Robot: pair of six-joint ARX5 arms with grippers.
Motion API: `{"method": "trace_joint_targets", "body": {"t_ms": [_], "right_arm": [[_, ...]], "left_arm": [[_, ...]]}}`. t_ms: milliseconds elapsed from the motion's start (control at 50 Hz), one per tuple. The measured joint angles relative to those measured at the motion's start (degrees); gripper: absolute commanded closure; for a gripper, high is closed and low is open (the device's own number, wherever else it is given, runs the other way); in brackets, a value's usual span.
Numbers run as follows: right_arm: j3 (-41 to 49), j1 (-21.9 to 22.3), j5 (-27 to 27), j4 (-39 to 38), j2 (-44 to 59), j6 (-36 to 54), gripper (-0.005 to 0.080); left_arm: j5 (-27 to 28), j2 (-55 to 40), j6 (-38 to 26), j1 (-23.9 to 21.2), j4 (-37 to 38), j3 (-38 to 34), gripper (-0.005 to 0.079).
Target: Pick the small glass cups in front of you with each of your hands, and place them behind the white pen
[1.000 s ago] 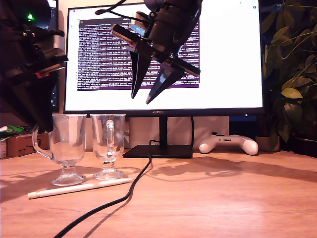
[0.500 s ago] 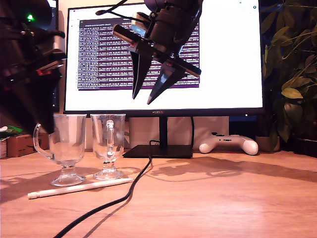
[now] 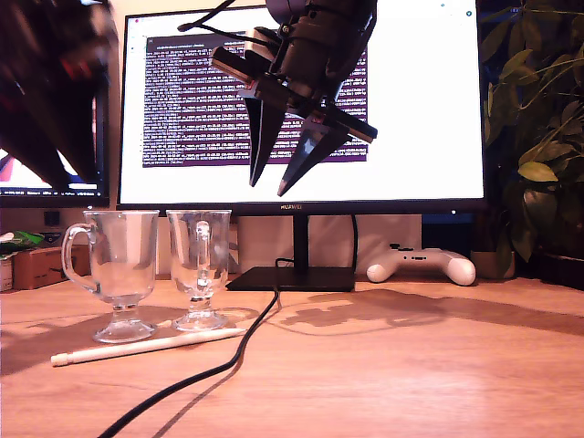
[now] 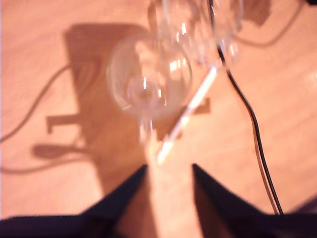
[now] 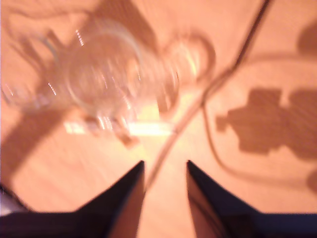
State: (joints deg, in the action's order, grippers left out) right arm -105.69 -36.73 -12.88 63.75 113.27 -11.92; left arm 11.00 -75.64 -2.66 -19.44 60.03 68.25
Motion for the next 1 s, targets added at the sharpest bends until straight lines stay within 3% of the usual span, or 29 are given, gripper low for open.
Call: {"method": "trace_joint_targets", "body": {"t_ms": [280, 560, 760, 1000], "right_arm": [[0.0, 0.66, 1.79, 3.41, -0.94, 1.51, 0.076], [0.0, -0.17, 15.13, 1.29, -4.94, 1.53, 0.076], [0.0, -0.13, 20.72, 0.17, -10.19, 1.55, 0.076], [0.46, 0.72, 23.37, -0.66, -13.42, 1.55, 0.076]], "left_arm": [[-0.76, 7.28, -0.02, 2.29, -0.96, 0.0, 0.0761], [1.6, 12.85, -0.55, 6.25, -8.26, -6.45, 0.0761], [1.64, 16.66, -0.55, 8.15, -13.4, -11.47, 0.0761], [1.75, 21.27, -0.55, 9.03, -15.1, -13.79, 0.0761]]}}
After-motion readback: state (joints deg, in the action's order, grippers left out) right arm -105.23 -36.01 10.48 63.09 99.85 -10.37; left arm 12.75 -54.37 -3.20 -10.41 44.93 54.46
